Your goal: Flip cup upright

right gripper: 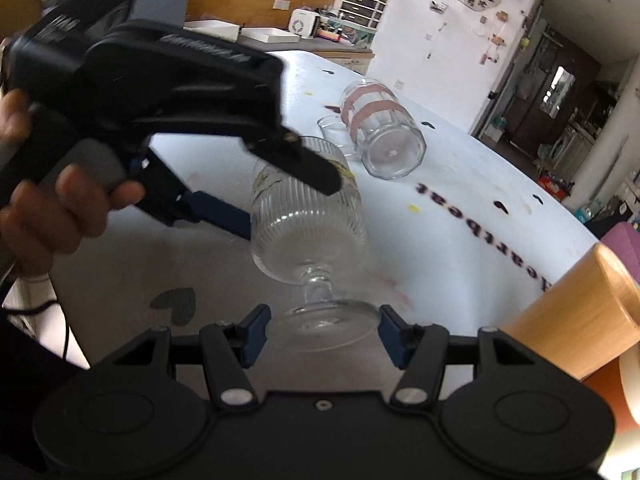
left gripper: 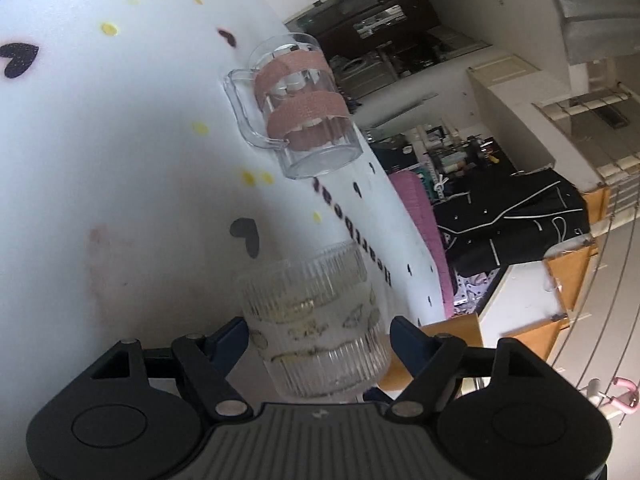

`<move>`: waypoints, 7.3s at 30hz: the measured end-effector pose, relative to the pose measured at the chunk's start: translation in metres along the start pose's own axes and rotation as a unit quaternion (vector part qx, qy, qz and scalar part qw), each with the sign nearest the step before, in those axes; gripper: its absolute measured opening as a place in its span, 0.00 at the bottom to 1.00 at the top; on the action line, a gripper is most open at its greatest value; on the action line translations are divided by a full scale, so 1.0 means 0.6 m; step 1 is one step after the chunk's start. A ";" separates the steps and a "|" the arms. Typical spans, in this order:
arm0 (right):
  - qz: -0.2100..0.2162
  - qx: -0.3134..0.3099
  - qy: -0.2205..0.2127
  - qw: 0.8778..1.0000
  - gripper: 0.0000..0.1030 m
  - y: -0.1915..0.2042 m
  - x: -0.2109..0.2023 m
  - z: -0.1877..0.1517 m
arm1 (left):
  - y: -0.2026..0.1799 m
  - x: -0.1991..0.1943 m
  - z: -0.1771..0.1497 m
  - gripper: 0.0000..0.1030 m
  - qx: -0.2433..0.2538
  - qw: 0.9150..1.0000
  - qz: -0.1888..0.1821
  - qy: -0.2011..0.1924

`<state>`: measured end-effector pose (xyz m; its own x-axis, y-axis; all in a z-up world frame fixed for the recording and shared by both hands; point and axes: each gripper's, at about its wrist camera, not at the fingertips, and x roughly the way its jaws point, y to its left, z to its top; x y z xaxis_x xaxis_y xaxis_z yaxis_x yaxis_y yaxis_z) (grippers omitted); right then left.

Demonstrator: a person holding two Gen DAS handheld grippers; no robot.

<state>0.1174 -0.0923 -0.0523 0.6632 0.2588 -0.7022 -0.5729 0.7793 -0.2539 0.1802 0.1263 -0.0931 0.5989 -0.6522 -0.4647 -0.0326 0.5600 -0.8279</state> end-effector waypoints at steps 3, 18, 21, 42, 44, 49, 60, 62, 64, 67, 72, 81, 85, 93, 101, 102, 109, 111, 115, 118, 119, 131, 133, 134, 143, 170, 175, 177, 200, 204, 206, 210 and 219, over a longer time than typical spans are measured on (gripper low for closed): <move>0.001 -0.008 0.000 1.000 0.58 0.000 -0.003 -0.002 | -0.004 0.005 0.003 0.78 0.000 1.000 0.006 0.003; 0.048 -0.005 0.014 0.999 0.58 -0.009 -0.001 -0.003 | -0.046 0.001 0.012 0.74 0.087 0.994 0.051 -0.030; 0.085 0.015 0.007 0.996 0.58 -0.018 -0.006 0.000 | -0.069 0.000 0.004 0.74 0.142 0.987 0.059 -0.040; 0.231 0.219 0.022 0.948 0.48 -0.115 0.022 0.022 | -0.098 -0.015 -0.023 0.71 0.240 0.967 0.055 -0.059; 0.230 0.232 0.050 0.944 0.33 -0.116 0.043 0.027 | -0.100 -0.019 -0.023 0.70 0.242 0.967 0.045 -0.061; 0.237 0.221 0.043 0.945 0.18 -0.103 0.063 0.032 | -0.110 -0.038 -0.027 0.67 0.261 0.961 0.030 -0.084; 0.101 0.120 -0.068 0.985 0.16 -0.064 0.054 0.010 | -0.151 -0.063 -0.072 0.62 0.322 0.941 0.001 -0.104; 0.090 0.115 -0.081 0.986 0.16 -0.061 0.051 -0.001 | -0.158 -0.063 -0.085 0.63 0.335 0.936 0.007 -0.105; 0.083 0.114 -0.092 0.986 0.16 -0.057 0.051 -0.008 | -0.163 -0.064 -0.096 0.63 0.346 0.932 0.012 -0.106; 0.073 0.108 -0.106 0.986 0.17 -0.048 0.054 -0.017 | -0.169 -0.065 -0.116 0.63 0.360 0.927 0.023 -0.106; 0.061 0.102 -0.129 0.985 0.17 -0.037 0.048 -0.036 | -0.167 -0.062 -0.137 0.63 0.362 0.925 0.047 -0.103; 0.064 0.112 -0.150 0.980 0.26 -0.046 0.032 -0.069 | -0.168 -0.041 -0.166 0.67 0.382 0.916 0.080 -0.092; 0.055 0.108 -0.156 0.980 0.28 -0.049 0.018 -0.088 | -0.169 -0.036 -0.168 0.65 0.385 0.915 0.082 -0.087; 0.047 0.090 -0.157 0.982 0.17 -0.031 0.013 -0.097 | -0.174 -0.026 -0.162 0.65 0.398 0.909 0.087 -0.084; 0.032 0.119 -0.156 0.980 0.17 -0.061 0.033 -0.090 | -0.191 0.027 -0.129 0.65 0.399 0.911 0.077 -0.071; 0.029 0.129 -0.150 0.980 0.17 -0.068 0.036 -0.088 | -0.194 0.034 -0.125 0.65 0.400 0.911 0.075 -0.068; 0.013 0.178 -0.117 0.977 0.17 -0.114 0.045 -0.077 | -0.209 0.077 -0.105 0.65 0.401 0.912 0.066 -0.059; 0.009 0.189 -0.111 0.976 0.17 -0.122 0.048 -0.076 | -0.213 0.085 -0.103 0.65 0.402 0.911 0.067 -0.058; 0.005 0.214 -0.100 0.972 0.21 -0.136 0.056 -0.068 | -0.217 0.093 -0.100 0.65 0.402 0.911 0.066 -0.060; 0.009 0.225 -0.098 0.969 0.21 -0.136 0.058 -0.069 | -0.216 0.092 -0.102 0.65 0.400 0.912 0.067 -0.061; 0.009 0.225 -0.098 0.969 0.21 -0.138 0.059 -0.067 | -0.216 0.093 -0.101 0.65 0.398 0.913 0.067 -0.060; -0.015 0.203 -0.138 0.969 0.22 -0.116 -0.003 -0.075 | -0.220 0.026 -0.136 0.67 0.367 0.914 0.127 -0.120; -0.015 0.201 -0.148 0.968 0.22 -0.116 -0.021 -0.076 | -0.223 0.005 -0.149 0.67 0.366 0.910 0.140 -0.136; -0.016 0.203 -0.156 0.967 0.22 -0.118 -0.033 -0.078 | -0.225 -0.003 -0.154 0.67 0.365 0.909 0.144 -0.142; -0.039 0.211 -0.201 0.956 0.35 -0.138 -0.126 -0.094 | -0.240 -0.064 -0.220 0.76 0.373 0.890 0.184 -0.188; -0.129 0.222 -0.216 0.942 1.00 -0.143 -0.234 -0.171 | -0.240 -0.102 -0.305 1.00 0.383 0.865 0.232 -0.228; -0.129 0.225 -0.215 0.941 1.00 -0.143 -0.232 -0.172 | -0.240 -0.104 -0.306 1.00 0.383 0.864 0.231 -0.230; -0.130 0.225 -0.214 0.941 1.00 -0.143 -0.231 -0.172 | -0.240 -0.103 -0.306 1.00 0.383 0.864 0.232 -0.230; -0.132 0.225 -0.211 0.942 1.00 -0.142 -0.228 -0.174 | -0.243 -0.103 -0.307 1.00 0.384 0.863 0.233 -0.230; -0.132 0.225 -0.210 0.942 1.00 -0.142 -0.227 -0.174 | -0.244 -0.102 -0.309 1.00 0.386 0.862 0.233 -0.231; -0.132 0.225 -0.210 0.942 1.00 -0.142 -0.227 -0.174 | -0.244 -0.102 -0.309 1.00 0.386 0.862 0.233 -0.231; -0.132 0.226 -0.210 0.942 1.00 -0.143 -0.226 -0.175 | -0.244 -0.102 -0.309 1.00 0.386 0.862 0.233 -0.231; -0.132 0.225 -0.210 0.942 1.00 -0.142 -0.227 -0.174 | -0.244 -0.102 -0.309 1.00 0.386 0.862 0.233 -0.231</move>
<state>0.0257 -0.2537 -0.0048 0.9402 0.1504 -0.3055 -0.1607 0.9870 -0.0085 -0.0002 -0.0106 -0.0015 0.9253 -0.0918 -0.3679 0.0802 0.9957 -0.0468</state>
